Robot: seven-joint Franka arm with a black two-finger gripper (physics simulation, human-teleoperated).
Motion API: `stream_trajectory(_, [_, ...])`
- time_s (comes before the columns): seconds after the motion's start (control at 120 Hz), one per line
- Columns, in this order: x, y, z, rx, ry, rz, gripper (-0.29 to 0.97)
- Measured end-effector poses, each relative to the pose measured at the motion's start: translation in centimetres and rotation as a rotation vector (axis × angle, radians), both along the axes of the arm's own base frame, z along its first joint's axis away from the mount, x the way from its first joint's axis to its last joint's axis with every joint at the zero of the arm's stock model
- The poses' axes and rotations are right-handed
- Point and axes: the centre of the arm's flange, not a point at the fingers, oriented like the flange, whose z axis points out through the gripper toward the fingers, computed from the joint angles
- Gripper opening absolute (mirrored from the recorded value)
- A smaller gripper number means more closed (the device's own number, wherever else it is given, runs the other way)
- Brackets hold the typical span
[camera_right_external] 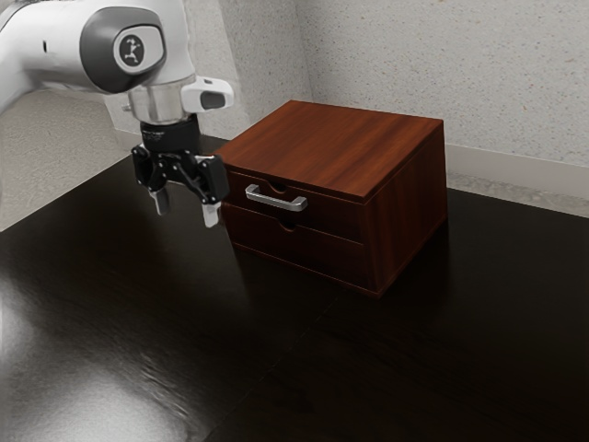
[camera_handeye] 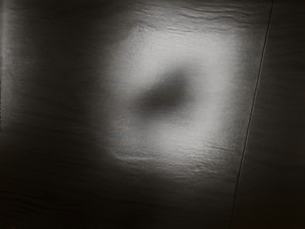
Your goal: Pull the drawer handle with one arm to open the drawer
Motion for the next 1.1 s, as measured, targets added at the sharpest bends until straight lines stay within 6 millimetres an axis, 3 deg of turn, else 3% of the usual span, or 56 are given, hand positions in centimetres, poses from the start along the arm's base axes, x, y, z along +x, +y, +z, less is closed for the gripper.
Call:
stream_trajectory(0.083, [-0.3,1.8,-0.1,-0.035,-0.004,0.035,0.68])
stream_trajectory(0.2, [-0.3,2.0,-0.1,-0.059,-0.008,0.04,0.68])
stream_trajectory(0.25, [-0.9,1.7,1.7,-0.058,-0.042,0.032,0.68])
stream_trajectory(0.283, [-2.2,1.1,5.0,-0.055,-0.114,0.001,0.68])
stream_trajectory(0.333, [-3.2,-1.1,8.6,-0.054,-0.221,-0.114,0.68])
stream_trajectory(0.383, [-3.0,-5.1,10.1,-0.059,-0.282,-0.314,0.68])
stream_trajectory(0.467, [-0.9,-12.5,9.0,-0.082,-0.314,-0.639,0.68])
stream_trajectory(0.517, [0.5,-14.1,7.6,-0.083,-0.32,-0.763,0.68])
stream_trajectory(0.692, [4.1,-11.4,4.5,-0.04,-0.332,-0.991,0.68])
stream_trajectory(1.1, [6.2,-6.2,1.1,0.035,-0.243,-1.352,0.68])
